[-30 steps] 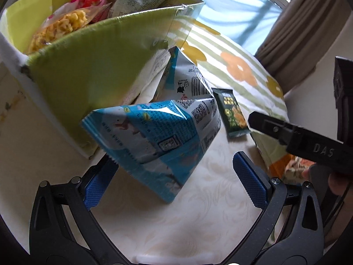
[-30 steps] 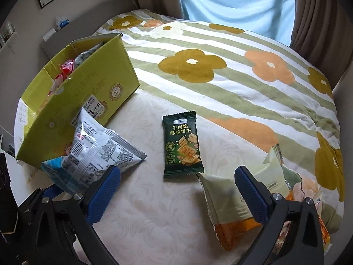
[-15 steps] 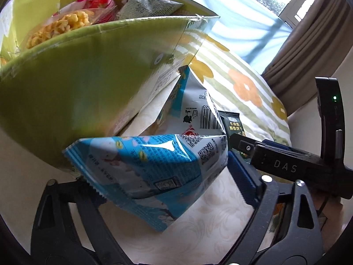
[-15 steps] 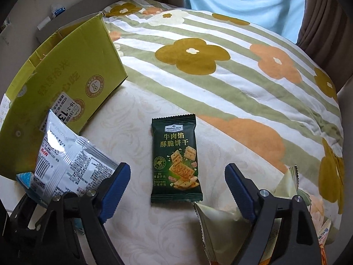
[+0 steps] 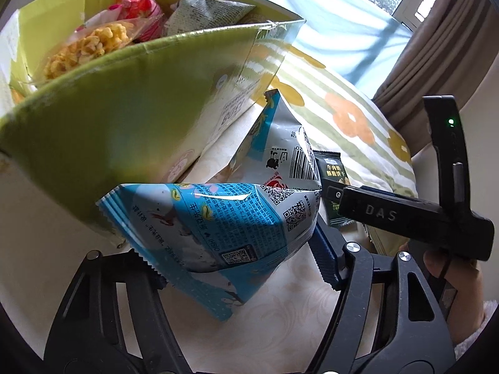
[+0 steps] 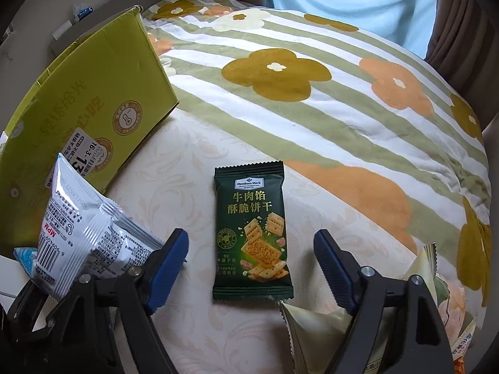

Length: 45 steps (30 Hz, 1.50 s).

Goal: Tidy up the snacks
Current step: 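Grasp the blue milk-candy bag with the left gripper while the right grasps the green cracker packet, then carry both snacks over the box and open the left gripper inside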

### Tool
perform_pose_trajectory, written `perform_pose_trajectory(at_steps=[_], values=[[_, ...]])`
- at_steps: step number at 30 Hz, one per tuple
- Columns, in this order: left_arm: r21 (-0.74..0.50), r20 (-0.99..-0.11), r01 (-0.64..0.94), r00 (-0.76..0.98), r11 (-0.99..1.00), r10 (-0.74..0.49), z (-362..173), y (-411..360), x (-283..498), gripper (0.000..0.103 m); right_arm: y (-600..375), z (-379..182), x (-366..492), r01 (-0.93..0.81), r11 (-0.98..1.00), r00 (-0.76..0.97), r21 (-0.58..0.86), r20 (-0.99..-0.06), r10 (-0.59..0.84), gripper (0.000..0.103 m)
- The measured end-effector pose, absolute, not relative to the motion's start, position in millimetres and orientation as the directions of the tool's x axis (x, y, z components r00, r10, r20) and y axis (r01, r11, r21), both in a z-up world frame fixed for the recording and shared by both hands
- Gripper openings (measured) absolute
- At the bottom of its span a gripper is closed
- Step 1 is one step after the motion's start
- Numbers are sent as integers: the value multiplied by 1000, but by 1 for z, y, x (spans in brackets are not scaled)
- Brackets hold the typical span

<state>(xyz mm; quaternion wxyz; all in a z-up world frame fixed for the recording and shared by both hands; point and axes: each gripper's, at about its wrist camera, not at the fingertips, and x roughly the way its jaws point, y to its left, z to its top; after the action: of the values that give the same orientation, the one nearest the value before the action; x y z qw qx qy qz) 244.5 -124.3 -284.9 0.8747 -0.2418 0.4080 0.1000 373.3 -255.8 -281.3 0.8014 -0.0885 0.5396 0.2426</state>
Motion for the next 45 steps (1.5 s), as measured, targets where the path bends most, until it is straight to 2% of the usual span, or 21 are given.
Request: perform_pose_trajectory(at_steps=[7,9,11,12,18,23,35,45], values=[[-306,-746,-336,666,891,-5,-272,-134,240,68,-254,-284,373,-477,874,320,93,-908,271,65],[-308,-747,-334,664,891,-9,-272,-134,239,68,-253,-283,372,-481,874,336,64,-908,251,58],[-307,-750,-338,662,890,-8,-272,-134,237,68,-252,-282,370,-484,874,342,50,-908,241,42],[-306,-750,-338,661,890,-7,-272,-135,234,68,-252,-281,370,-482,874,340,52,-909,241,41],[-299,-748,-334,664,894,-3,-263,-135,232,68,-254,-276,364,-472,878,336,85,-903,268,41],[-303,-732,-319,681,898,-5,-244,-138,223,68,-259,-249,352,-461,881,357,110,-885,297,41],[-299,-625,-277,780,913,32,-147,-130,204,68,-258,-146,315,-481,867,447,133,-814,372,41],[-293,-547,-271,834,917,72,-83,-58,208,68,-210,-80,299,-514,849,515,125,-747,421,41]])
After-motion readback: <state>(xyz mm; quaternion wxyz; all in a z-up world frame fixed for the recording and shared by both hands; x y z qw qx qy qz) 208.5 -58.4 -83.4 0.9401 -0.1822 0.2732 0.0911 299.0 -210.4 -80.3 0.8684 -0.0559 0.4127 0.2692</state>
